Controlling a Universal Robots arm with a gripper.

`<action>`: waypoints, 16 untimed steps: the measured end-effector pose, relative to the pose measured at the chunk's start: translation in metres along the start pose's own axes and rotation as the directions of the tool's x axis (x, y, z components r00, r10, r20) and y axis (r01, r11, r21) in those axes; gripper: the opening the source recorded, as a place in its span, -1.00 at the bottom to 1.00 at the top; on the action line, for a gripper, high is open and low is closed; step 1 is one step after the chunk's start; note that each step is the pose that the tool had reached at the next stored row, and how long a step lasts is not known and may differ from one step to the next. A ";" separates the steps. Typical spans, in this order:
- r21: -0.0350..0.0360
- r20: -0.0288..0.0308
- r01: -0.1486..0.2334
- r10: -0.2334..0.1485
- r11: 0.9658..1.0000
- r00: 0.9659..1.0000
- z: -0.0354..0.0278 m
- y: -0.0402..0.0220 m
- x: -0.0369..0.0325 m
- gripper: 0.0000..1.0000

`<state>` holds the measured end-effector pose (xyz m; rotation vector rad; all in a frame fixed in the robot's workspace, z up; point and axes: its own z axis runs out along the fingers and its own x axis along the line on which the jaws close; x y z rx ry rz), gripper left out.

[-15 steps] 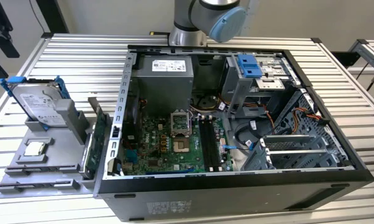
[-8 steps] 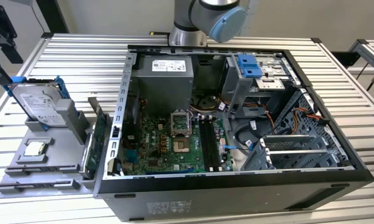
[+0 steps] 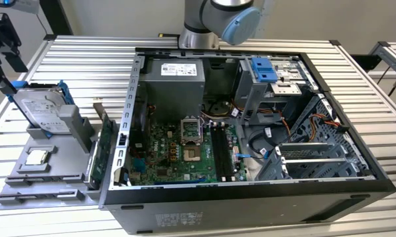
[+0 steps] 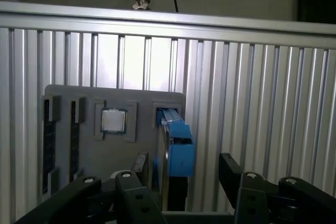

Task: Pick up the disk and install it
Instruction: 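Pick up the disk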

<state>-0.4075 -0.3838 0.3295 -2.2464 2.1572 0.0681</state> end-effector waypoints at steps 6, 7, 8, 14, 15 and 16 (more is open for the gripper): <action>0.000 0.000 0.000 0.000 1.000 1.000 0.0108 0.0000 0.0005 1.00; 0.000 0.000 0.000 0.000 1.000 1.000 0.0125 0.0001 0.0006 1.00; 0.000 0.000 0.000 0.000 1.000 1.000 0.0143 0.0004 0.0007 1.00; -0.001 0.000 0.000 0.000 1.000 1.000 0.0254 0.0036 0.0012 1.00; -0.001 0.000 0.000 0.000 1.000 1.000 0.0271 0.0036 0.0012 1.00; 0.000 0.000 0.000 0.000 1.000 1.000 0.0290 0.0036 0.0013 1.00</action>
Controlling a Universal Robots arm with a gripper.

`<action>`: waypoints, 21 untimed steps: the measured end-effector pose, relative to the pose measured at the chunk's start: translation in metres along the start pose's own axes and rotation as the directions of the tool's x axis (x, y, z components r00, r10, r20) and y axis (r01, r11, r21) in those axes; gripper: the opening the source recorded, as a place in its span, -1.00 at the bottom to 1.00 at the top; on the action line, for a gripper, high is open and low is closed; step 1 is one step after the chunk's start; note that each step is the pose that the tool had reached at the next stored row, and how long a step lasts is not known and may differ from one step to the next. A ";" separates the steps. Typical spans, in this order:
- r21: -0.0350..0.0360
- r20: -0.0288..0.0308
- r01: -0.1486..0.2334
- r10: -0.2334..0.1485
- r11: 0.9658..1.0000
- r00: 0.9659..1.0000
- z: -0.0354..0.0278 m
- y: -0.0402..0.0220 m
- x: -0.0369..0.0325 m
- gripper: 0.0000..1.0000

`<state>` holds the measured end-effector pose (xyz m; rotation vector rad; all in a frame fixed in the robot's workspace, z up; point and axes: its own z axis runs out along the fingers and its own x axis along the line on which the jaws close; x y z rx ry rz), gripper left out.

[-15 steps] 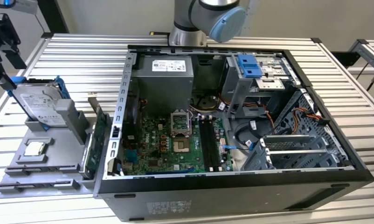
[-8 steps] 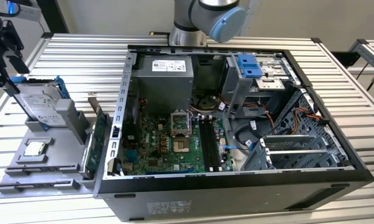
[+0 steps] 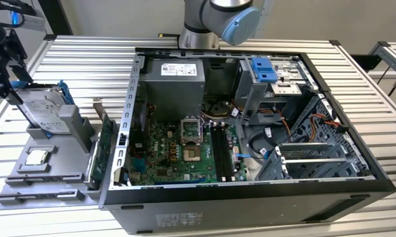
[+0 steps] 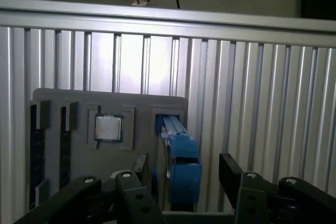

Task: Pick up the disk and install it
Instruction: 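Pick up the disk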

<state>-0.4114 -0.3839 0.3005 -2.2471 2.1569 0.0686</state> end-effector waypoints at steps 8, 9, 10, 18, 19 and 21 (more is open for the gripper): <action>0.000 0.000 0.001 -0.001 1.000 1.000 0.0089 0.0002 0.0004 1.00; 0.000 0.000 0.000 0.000 1.000 1.000 0.0106 0.0002 0.0005 1.00; 0.000 0.000 0.001 -0.001 1.000 1.000 0.0124 0.0002 0.0006 1.00; 0.000 0.000 0.000 0.000 1.000 1.000 0.0197 0.0003 0.0009 1.00; 0.000 0.000 0.000 0.000 1.000 1.000 0.0206 0.0003 0.0010 1.00; 0.000 0.000 0.000 0.000 1.000 1.000 0.0211 0.0003 0.0010 1.00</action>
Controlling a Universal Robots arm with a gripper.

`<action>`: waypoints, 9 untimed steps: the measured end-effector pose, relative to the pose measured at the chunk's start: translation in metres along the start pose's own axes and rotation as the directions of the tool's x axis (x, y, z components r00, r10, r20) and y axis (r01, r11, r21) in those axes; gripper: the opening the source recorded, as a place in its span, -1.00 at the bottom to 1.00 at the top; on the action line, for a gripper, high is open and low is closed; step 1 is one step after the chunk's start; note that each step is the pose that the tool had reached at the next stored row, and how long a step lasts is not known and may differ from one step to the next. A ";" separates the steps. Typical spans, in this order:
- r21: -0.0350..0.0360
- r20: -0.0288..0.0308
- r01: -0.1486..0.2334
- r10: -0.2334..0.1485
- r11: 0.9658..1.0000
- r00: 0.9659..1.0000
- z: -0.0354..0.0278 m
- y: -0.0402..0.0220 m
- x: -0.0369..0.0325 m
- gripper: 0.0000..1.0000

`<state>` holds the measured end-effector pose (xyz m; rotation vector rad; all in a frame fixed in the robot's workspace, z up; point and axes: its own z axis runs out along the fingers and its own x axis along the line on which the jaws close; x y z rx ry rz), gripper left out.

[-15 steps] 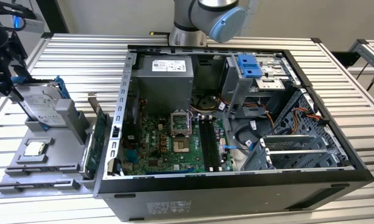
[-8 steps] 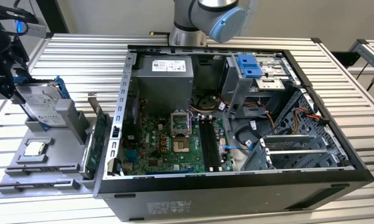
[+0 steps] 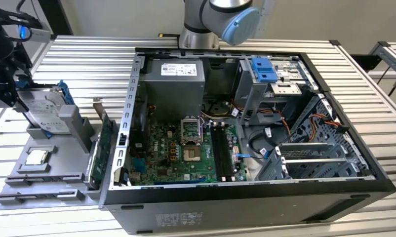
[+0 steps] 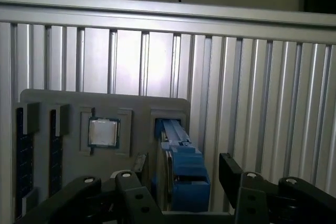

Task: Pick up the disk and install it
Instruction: 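Pick up the disk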

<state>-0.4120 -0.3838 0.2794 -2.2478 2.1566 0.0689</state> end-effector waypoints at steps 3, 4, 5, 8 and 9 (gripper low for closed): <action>0.000 0.000 0.000 0.000 1.000 1.000 0.0000 0.0000 0.0000 1.00; 0.000 0.000 0.000 0.000 1.000 1.000 0.0000 0.0000 0.0000 1.00; 0.000 0.000 0.000 0.000 1.000 1.000 0.0001 0.0000 0.0000 1.00; 0.000 0.000 0.000 0.000 1.000 1.000 0.0001 0.0000 0.0000 -1.00; 0.000 0.000 0.000 0.000 1.000 1.000 0.0001 0.0000 0.0000 -1.00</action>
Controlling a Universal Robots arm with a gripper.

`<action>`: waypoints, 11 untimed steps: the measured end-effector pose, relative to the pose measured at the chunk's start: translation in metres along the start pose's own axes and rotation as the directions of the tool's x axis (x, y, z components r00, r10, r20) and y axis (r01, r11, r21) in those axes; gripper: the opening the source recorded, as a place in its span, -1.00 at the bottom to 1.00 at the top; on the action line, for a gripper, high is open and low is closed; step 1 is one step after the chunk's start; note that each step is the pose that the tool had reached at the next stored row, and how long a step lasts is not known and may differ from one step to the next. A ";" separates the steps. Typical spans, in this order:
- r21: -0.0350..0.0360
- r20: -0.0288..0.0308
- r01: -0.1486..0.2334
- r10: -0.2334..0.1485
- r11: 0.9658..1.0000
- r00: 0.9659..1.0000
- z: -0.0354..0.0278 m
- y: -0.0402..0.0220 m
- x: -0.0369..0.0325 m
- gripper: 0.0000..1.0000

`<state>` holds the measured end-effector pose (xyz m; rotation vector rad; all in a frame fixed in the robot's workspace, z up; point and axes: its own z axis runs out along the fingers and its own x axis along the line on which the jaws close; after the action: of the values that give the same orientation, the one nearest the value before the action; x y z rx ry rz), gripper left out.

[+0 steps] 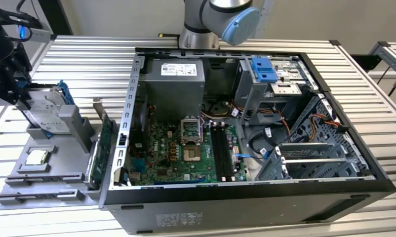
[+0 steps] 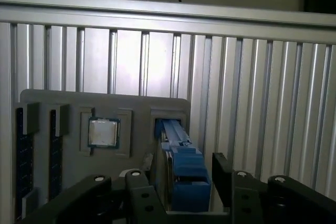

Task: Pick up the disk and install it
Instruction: 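Pick up the disk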

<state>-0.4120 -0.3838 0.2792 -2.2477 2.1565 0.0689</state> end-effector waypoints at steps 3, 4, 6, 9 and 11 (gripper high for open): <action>0.000 0.000 0.000 0.000 1.000 1.000 0.0000 0.0000 0.0000 -1.00; 0.000 0.000 0.000 0.000 1.000 1.000 0.0000 0.0000 0.0000 -1.00; 0.000 0.000 0.000 0.000 1.000 1.000 0.0000 0.0000 0.0000 -1.00; 0.000 0.000 0.000 0.000 1.000 1.000 0.0000 0.0000 0.0000 -1.00; 0.000 0.000 0.000 0.000 1.000 1.000 0.0000 0.0000 0.0000 -1.00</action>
<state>-0.4120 -0.3838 0.2793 -2.2478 2.1566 0.0691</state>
